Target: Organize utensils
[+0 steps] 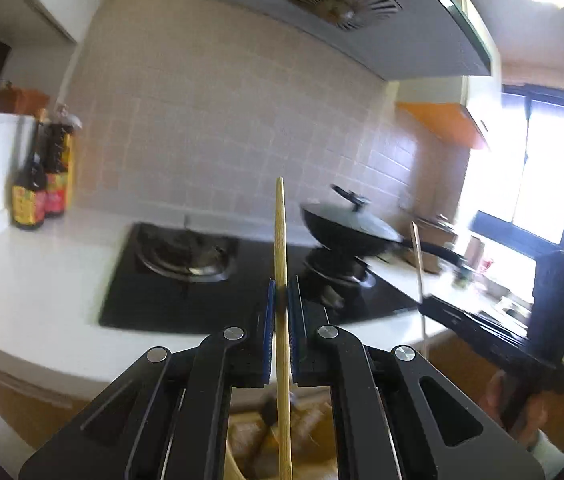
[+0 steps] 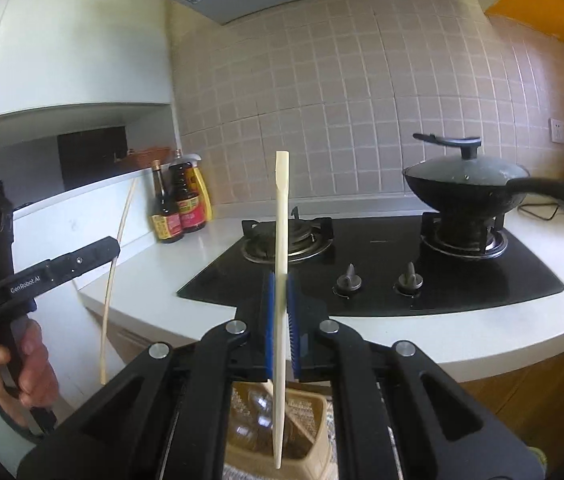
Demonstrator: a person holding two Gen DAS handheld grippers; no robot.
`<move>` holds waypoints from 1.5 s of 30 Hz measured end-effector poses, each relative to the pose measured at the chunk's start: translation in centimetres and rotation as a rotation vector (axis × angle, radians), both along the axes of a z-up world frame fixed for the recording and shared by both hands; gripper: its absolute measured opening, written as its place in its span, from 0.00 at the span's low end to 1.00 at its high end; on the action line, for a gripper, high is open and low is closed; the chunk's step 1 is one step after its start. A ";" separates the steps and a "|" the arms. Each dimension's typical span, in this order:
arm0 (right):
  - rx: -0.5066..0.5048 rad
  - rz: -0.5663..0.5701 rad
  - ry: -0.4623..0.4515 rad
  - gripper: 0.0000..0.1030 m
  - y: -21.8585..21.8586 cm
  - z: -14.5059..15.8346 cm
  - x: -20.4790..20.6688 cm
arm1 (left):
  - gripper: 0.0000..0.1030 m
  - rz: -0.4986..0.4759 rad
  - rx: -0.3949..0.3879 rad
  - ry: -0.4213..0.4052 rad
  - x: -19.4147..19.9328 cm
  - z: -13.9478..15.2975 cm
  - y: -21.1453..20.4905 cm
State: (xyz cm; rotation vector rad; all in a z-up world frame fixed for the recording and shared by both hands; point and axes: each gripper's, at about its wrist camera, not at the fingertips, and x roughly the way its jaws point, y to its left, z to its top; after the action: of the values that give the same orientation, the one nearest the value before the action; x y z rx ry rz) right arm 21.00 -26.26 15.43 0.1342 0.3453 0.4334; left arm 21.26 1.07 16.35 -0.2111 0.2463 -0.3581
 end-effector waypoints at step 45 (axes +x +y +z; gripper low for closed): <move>-0.164 -0.327 -0.130 0.87 1.4 -13.2 -21.8 | 0.92 0.234 0.046 0.023 -20.0 -14.4 -1.5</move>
State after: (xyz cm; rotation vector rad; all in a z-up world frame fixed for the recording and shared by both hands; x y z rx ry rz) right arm -0.77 -24.87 2.20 0.0009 0.2244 0.0891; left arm 1.30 -0.45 1.93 -0.1962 0.2493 -0.1177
